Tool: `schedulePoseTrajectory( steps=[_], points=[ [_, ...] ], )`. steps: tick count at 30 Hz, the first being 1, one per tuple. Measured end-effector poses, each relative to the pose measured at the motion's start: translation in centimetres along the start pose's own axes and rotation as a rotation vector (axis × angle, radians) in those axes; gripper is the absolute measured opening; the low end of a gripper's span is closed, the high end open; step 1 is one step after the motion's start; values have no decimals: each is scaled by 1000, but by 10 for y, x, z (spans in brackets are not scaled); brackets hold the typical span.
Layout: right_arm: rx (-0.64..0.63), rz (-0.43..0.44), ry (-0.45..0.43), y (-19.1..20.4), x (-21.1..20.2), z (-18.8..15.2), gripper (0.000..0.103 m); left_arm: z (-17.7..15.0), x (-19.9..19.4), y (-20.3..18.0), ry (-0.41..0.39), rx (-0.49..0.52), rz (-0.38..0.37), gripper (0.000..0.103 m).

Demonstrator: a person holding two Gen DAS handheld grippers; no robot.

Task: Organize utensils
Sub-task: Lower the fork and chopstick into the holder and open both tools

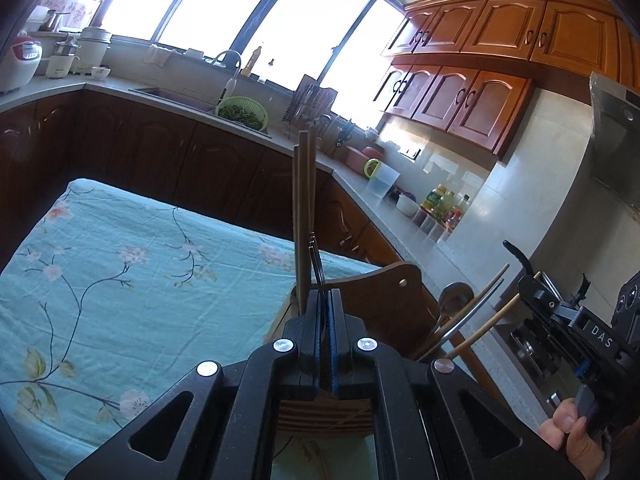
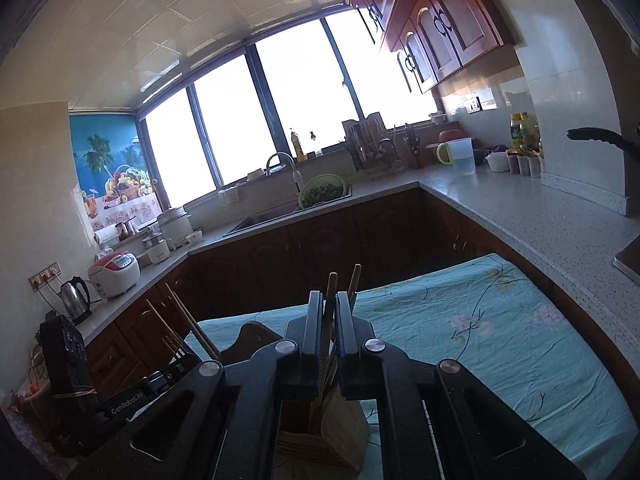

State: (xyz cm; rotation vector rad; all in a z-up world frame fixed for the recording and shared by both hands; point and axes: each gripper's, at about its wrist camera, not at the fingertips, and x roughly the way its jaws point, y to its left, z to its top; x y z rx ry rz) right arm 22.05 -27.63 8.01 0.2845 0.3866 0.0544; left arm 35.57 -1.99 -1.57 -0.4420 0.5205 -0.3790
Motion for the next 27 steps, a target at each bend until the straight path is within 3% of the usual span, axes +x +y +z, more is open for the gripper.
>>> schedulePoseTrajectory(
  steps=[13,15,18,20,22,24,26,27],
  points=[
    [21,-4,38,-4,8,-3,6,9,-9,3,12,1,5,2],
    [31,3,43,-6,8,-2,11,10,-10,3,19,-4,10,2],
    [47,8,38,-7,4,0,17,9,-14,3,27,-12,0,12],
    [57,14,24,-7,-2,2,36,11,-21,2,10,-10,8,23],
    [69,23,4,-8,-10,5,50,11,-29,2,-5,-10,10,26],
    [77,28,-15,-8,-19,7,54,9,-35,1,-9,-12,16,34],
    [87,39,-30,-9,-28,8,80,6,-44,1,-15,-17,20,42],
    [93,47,-39,-9,-33,8,88,4,-48,1,-14,-17,27,50]
  ],
)
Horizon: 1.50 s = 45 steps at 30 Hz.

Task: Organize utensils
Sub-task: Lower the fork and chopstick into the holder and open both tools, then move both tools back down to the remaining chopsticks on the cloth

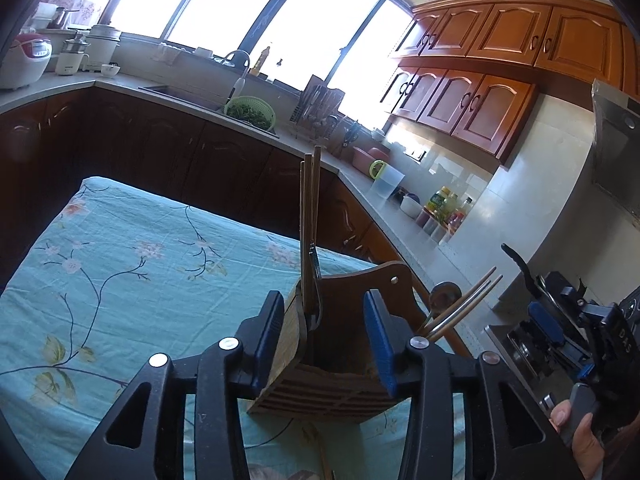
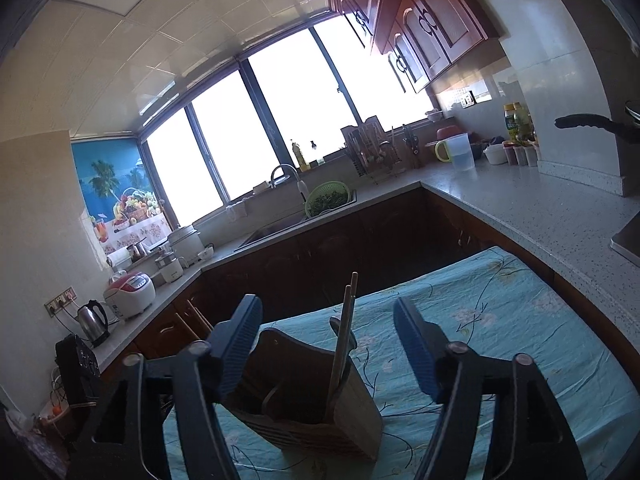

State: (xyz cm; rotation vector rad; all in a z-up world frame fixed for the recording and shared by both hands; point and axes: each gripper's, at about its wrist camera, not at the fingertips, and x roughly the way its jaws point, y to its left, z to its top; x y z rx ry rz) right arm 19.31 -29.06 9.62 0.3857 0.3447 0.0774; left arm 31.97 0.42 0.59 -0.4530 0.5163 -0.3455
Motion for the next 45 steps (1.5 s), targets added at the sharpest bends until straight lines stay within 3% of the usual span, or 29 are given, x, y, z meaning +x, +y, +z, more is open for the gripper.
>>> schedulePoseTrajectory(
  steps=[2,5,18,26,45],
  points=[
    [-2,9,-22,0,-12,-3,97,-6,-12,0,-2,-2,29,66],
    [-12,7,-24,1,-29,-11,98,-19,-35,1,-7,6,56,78],
    [19,6,109,-3,-75,-77,98,-81,-140,9,50,-12,148,79],
    [4,2,160,4,-91,-102,98,-101,-179,10,100,-18,190,79],
    [-26,-52,292,1,-90,-158,95,-122,-193,5,268,-7,260,79]
  ],
)
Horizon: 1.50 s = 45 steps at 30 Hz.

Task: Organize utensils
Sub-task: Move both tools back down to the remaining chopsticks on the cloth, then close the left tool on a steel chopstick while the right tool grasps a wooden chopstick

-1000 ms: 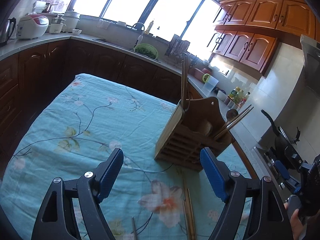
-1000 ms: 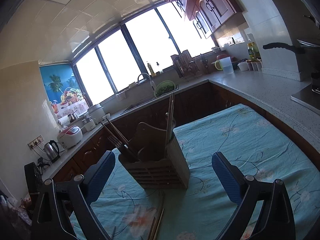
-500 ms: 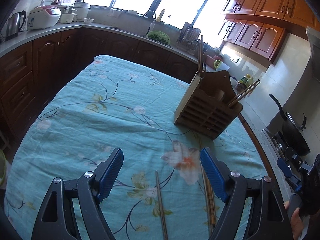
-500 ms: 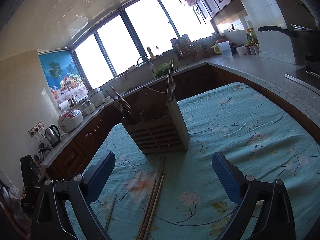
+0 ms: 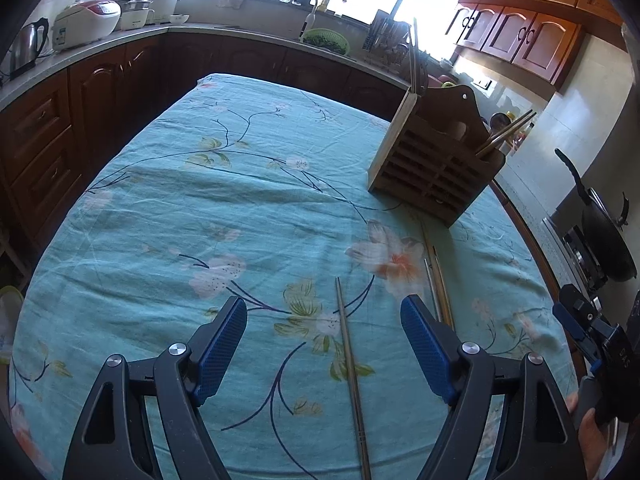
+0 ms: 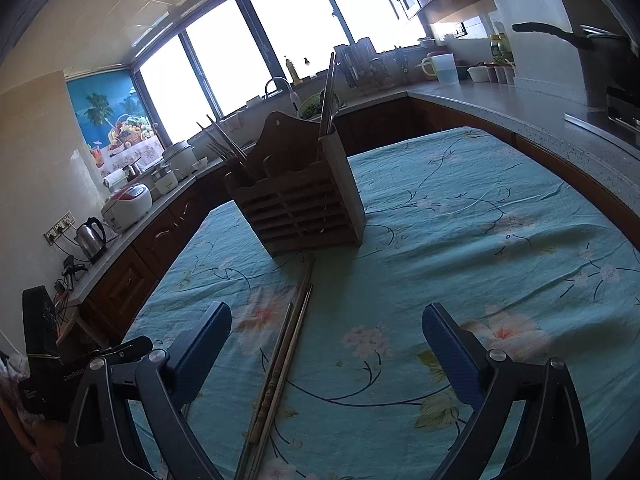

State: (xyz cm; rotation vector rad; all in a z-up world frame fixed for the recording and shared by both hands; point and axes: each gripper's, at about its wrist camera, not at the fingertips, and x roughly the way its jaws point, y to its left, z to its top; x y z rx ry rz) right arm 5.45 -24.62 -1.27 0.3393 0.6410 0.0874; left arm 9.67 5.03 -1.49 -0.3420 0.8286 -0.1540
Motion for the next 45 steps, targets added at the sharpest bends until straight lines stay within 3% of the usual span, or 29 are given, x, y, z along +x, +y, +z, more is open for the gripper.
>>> schedulePoseTrajectory(
  steps=[8,10,14,18,23,27,30,37,39,42,45],
  points=[
    [-24,-8,73,8,20,-2,61,0,21,-15,69,73,24,77],
    [-25,-2,98,9,28,-3,57,1,29,-19,88,83,27,74],
    [-32,7,145,13,45,-3,47,4,49,-24,139,106,37,57],
    [-43,18,175,16,60,1,44,7,71,-27,196,114,43,40],
    [-70,25,212,23,86,11,42,15,82,-28,209,124,46,37],
    [-96,24,242,29,112,20,41,14,87,-31,193,170,75,16],
    [-114,13,262,32,130,25,40,15,88,-26,192,157,55,7],
    [-161,-34,336,38,174,33,33,18,86,-17,242,99,23,10],
    [-186,-46,359,41,184,32,27,19,83,-15,257,78,3,18],
    [-234,-79,356,48,190,31,7,16,78,-14,262,80,11,19],
    [-208,-52,344,46,185,33,7,14,76,-16,257,97,20,19]
  ],
)
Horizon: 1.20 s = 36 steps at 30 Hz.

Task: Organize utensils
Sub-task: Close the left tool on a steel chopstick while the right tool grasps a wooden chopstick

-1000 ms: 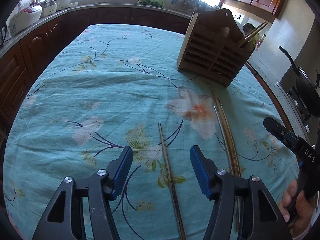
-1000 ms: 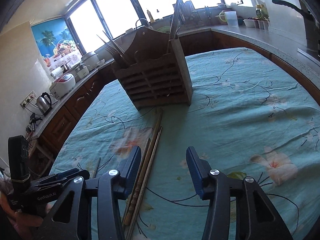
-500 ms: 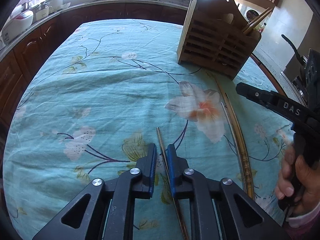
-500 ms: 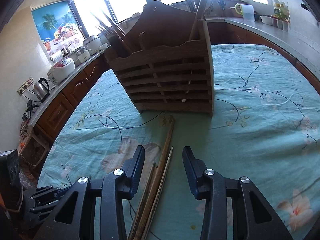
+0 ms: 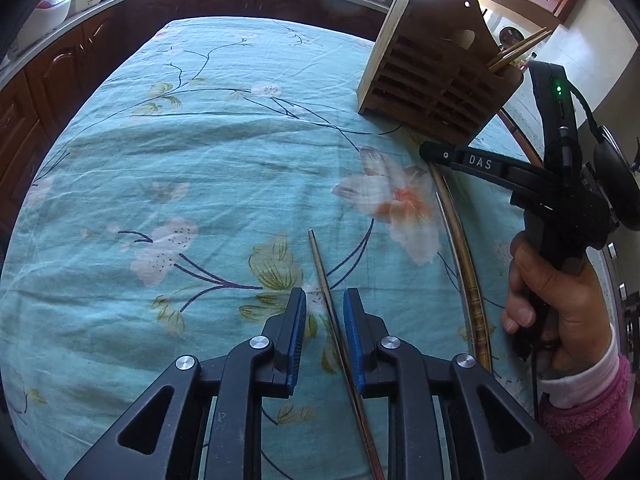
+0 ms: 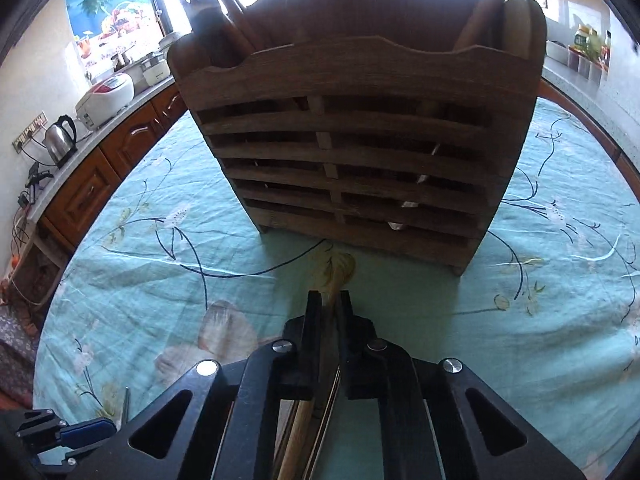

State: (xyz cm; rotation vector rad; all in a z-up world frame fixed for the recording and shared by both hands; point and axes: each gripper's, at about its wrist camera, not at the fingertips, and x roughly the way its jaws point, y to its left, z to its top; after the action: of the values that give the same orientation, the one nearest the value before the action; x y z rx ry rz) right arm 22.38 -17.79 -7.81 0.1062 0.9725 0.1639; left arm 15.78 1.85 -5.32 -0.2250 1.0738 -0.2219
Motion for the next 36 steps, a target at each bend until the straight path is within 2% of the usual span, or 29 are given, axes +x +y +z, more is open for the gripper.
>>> schedulePoseTrajectory(
  steps=[7,11,15,21,25,28,33,36],
  points=[
    [41,85,-110,-14,-69,-14,6,-3,1,-8,-23,35,30,19],
    [62,72,-101,-31,-92,-32,5,-2,6,-19,-49,77,65,15],
    [85,41,-55,-44,-87,-48,5,4,15,-28,-57,117,90,8],
    [97,24,-28,-53,-73,-61,5,7,13,-23,8,100,98,9],
    [70,18,21,-49,-61,-67,10,10,15,-30,2,140,122,9],
    [16,-7,27,-42,-60,-66,10,11,19,-36,-5,168,130,7],
    [-52,-35,29,-36,-57,-66,10,14,23,-38,-20,177,107,4],
    [-67,-63,23,-33,-59,-68,6,15,23,-35,-26,157,78,3]
  ],
)
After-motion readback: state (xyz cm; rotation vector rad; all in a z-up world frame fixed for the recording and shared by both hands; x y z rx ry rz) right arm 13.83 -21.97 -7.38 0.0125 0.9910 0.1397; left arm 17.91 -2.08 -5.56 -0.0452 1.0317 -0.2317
